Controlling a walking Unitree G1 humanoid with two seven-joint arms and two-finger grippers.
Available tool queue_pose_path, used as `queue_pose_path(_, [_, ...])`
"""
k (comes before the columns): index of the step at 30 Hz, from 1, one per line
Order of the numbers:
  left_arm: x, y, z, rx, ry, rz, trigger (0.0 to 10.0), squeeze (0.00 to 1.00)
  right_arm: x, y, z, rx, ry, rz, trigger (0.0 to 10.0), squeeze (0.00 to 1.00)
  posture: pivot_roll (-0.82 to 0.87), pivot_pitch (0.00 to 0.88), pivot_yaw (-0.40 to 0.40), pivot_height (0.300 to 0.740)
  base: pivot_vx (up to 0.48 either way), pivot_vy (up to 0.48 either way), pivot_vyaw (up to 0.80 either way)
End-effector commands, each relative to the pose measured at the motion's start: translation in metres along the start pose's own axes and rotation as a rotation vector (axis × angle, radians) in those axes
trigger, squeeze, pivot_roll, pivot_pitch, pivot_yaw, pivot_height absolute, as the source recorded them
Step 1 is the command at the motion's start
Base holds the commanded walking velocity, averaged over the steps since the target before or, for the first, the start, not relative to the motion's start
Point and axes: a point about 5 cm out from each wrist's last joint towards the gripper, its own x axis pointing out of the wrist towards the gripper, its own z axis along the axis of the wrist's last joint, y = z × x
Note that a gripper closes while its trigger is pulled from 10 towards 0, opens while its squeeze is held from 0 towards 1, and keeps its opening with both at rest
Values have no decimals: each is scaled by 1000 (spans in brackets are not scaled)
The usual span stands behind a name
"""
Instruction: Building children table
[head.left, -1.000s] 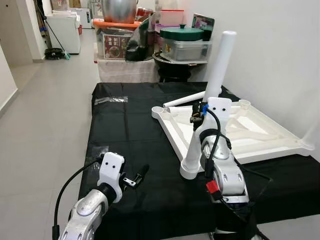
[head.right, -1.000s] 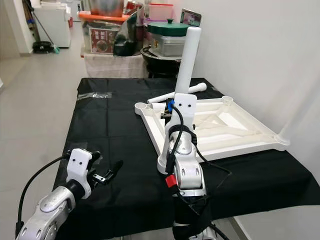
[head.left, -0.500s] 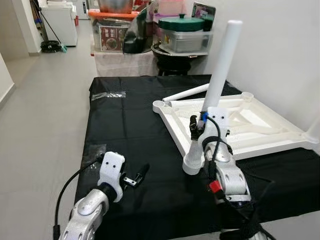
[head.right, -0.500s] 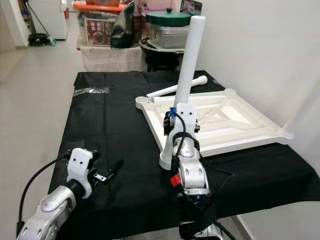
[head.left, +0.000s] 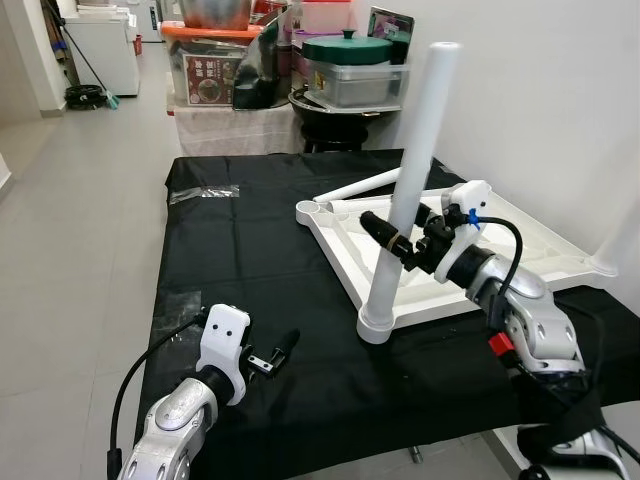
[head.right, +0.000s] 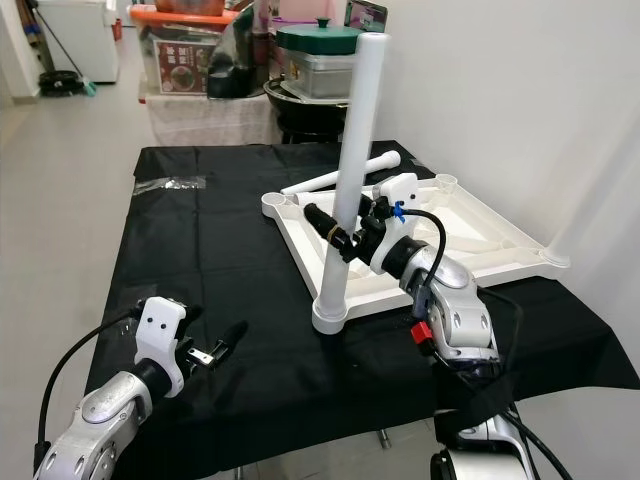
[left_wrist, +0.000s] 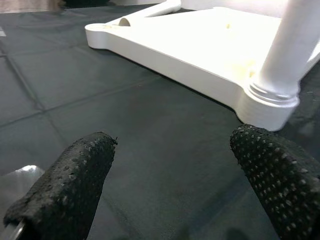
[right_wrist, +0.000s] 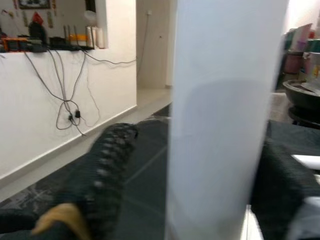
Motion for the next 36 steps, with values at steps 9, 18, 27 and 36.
queue_pose_path(9, [-5,1,-3,15,15,-1,10000,0,10,24,-21,23,12,182,0,0,113,0,-95,740,0,0,0])
queue_pose_path(18, [-1,-4,-3,9,13,-11,10000,0,-8,-21,-52,-132,296,-839,0,0,99,0,-86,740,0,0,0])
queue_pose_path(27, [-1,-1,-3,12,17,-9,10000,0,-24,10,-58,-141,296,-1031,0,0,99,0,-87,740,0,0,0])
queue_pose_path(36, [1,-5,-5,6,18,-13,10000,0,-1,18,-47,-131,216,-973,10000,1000,97,0,-91,740,0,0,0])
